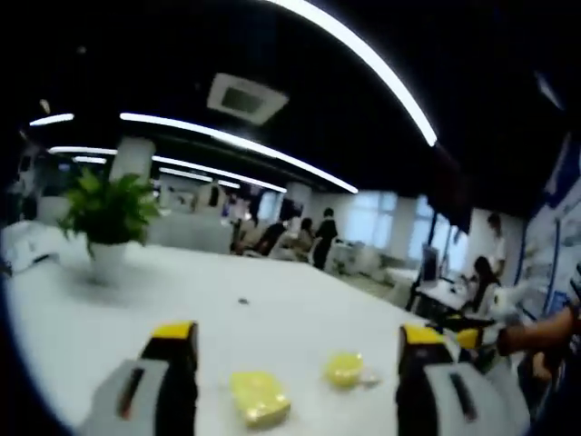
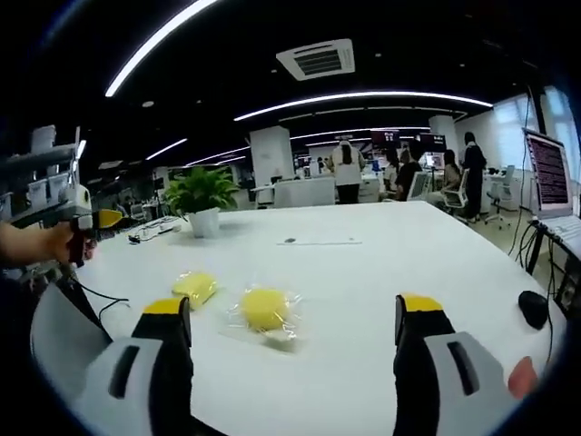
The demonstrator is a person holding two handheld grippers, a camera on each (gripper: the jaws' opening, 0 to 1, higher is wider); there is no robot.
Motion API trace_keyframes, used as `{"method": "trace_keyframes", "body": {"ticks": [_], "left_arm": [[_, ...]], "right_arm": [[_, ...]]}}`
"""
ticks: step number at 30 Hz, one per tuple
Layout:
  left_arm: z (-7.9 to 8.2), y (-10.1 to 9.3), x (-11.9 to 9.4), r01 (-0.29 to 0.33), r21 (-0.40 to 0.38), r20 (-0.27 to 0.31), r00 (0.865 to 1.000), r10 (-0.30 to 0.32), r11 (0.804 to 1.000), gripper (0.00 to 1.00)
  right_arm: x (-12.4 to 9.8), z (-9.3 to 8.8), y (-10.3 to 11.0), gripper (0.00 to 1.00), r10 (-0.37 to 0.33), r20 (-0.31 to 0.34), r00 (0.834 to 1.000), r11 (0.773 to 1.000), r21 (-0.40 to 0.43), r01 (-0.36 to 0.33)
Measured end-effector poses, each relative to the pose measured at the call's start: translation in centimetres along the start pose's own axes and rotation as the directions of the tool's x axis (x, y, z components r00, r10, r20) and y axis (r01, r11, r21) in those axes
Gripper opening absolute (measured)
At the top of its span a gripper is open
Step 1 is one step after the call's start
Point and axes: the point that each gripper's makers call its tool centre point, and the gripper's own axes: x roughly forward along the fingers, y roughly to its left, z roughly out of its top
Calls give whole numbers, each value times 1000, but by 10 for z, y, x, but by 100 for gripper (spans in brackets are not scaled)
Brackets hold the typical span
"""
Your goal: Compare the silicone blocks by pressing each to a similar depth, holding the contact briefly, and releasing to observe deformation and rebound differences across the visible hardness samples.
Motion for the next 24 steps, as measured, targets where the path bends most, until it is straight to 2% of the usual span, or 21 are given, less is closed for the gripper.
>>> {"method": "trace_keyframes", "body": {"ticks": [4, 9, 11, 12, 14, 20, 24], "left_arm": [[4, -10, -8, -1, 19, 1, 1000, 1, 1000, 93], [-12, -24, -8, 20, -12, -34, 999, -20, 1000, 92], [-25, -26, -2, 19, -45, -59, 998, -22, 999, 92], [-35, -29, 2, 23, -61, -93, 995, -29, 998, 92], [-44, -32, 10, 25, -55, -114, 993, -31, 998, 91], [-50, -42, 35, 56, -94, -116, 991, -67, 994, 90], [-58, -44, 56, 67, -124, -134, 988, -83, 990, 89]], "right_arm": [[7, 5, -3, 87, -10, 12, 1000, 1000, -10, 10], [12, 2, 1, 87, -8, -3, 1000, 1000, -17, 8], [13, 1, 2, 87, -9, -8, 1000, 1000, -18, 9], [14, -1, 1, 88, -20, -18, 1000, 999, -25, 20], [14, -1, 1, 89, -28, -27, 999, 999, -22, 27], [8, -7, -6, 88, -70, -55, 996, 997, -37, 68], [1, -12, -13, 86, -90, -64, 994, 996, -11, 89]]}}
